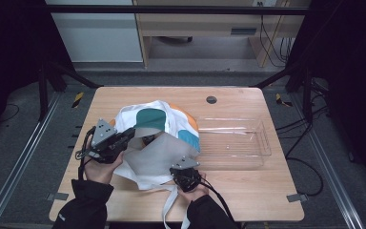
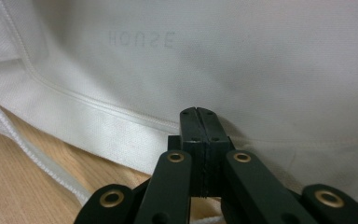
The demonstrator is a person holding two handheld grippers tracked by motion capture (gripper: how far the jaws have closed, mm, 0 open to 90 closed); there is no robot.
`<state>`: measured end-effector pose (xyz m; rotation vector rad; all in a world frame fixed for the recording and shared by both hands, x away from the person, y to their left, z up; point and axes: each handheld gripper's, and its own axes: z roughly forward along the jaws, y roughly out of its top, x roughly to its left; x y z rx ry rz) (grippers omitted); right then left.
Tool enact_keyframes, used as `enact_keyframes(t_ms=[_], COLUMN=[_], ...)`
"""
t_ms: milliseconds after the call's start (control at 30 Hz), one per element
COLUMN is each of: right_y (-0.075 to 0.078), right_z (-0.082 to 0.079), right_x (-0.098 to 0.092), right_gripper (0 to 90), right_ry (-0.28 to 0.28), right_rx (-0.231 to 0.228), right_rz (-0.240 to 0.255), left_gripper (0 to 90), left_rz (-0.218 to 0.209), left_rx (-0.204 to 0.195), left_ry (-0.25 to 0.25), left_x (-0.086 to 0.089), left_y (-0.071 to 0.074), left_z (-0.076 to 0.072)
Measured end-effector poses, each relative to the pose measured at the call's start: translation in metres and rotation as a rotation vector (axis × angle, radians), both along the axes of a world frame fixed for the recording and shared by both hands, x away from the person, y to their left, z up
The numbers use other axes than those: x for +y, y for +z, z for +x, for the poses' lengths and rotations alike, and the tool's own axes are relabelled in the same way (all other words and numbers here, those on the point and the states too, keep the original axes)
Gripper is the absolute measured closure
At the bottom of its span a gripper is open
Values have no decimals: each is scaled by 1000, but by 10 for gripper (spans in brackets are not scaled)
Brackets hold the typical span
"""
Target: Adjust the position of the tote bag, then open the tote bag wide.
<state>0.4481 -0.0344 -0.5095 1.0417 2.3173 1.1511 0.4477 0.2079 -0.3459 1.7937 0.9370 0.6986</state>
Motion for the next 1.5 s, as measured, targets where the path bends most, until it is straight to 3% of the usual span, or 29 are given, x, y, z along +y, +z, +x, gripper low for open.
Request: enact_keyframes(t_ms=[300, 1500], right_y=[0, 0], right_z=[0, 1], right_x=[0, 1], right_gripper=[900, 900], right_ry=[0, 7], right_rx=[5, 4], right_rz=[2, -4], left_gripper=[881, 883], left_rz=[-10, 1], left_rx=[-8, -43], left_ry=[13, 51], left_x=[-3, -9], left_y=[14, 39], left_z=[11, 42])
